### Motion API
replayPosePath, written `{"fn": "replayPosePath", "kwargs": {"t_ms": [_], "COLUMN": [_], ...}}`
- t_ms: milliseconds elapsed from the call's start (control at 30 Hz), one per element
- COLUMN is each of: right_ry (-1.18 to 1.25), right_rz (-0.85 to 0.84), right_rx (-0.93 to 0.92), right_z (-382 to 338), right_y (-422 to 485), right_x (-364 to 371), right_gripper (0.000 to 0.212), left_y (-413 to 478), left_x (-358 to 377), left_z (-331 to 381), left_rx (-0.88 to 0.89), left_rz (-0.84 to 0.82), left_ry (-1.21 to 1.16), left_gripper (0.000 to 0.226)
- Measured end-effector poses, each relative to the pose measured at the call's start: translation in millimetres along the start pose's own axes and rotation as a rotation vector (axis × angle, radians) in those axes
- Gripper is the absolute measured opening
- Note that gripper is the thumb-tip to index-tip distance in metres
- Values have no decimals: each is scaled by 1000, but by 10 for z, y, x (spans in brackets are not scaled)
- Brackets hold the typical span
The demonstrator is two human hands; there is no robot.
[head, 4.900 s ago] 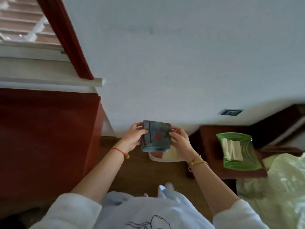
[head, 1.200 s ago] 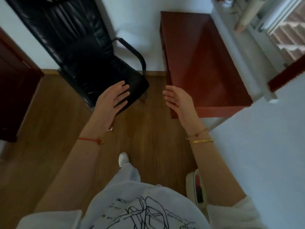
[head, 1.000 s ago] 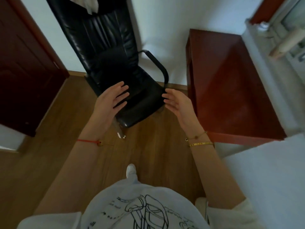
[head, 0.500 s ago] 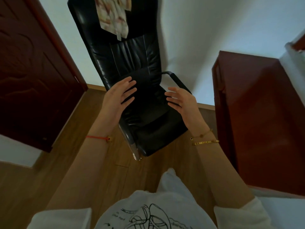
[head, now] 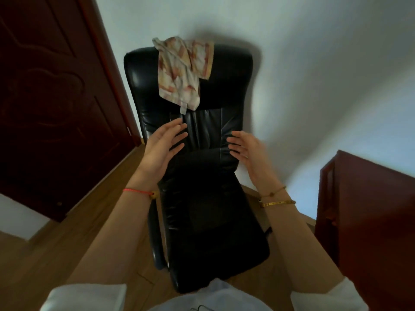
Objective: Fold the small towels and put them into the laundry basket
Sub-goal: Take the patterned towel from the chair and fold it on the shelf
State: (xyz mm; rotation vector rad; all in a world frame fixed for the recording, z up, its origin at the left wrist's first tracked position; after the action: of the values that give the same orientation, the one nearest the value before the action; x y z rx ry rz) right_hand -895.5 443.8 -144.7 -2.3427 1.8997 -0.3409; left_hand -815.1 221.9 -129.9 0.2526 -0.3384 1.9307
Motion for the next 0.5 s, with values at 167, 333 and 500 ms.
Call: {"fn": "replayPosePath", "kwargs": {"t_ms": [167, 333, 500], "right_ry": [-57, -111, -290], "right_rz": [-87, -113, -58], "right_rx": [-49, -81, -293], "right_z": [-438, -699, -958], "right_y": [1043, 1911, 2440], "right_x": [212, 563, 822], "right_gripper": [21, 24, 22], "left_y": [783, 1487, 2074], "left_x": [59, 22, 62], "left_z": [212, 451, 947], "left_rx": [51, 121, 315], "left_rz": [161, 290, 327], "left_ry": [-26, 89, 482], "left_gripper": [19, 23, 31]}}
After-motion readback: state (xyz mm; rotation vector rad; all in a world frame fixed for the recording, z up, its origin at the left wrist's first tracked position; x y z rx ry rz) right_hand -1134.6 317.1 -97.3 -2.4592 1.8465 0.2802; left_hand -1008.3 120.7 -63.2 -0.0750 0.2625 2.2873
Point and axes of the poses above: each hand's wrist, its own y-axis towards the middle knuckle, its own x-axis out of the palm, z = x × y, the point moved 9 cm from there along y, towards the middle knuckle, and after that the axes turned 3 degrees about -y, right-handed, at the moved point
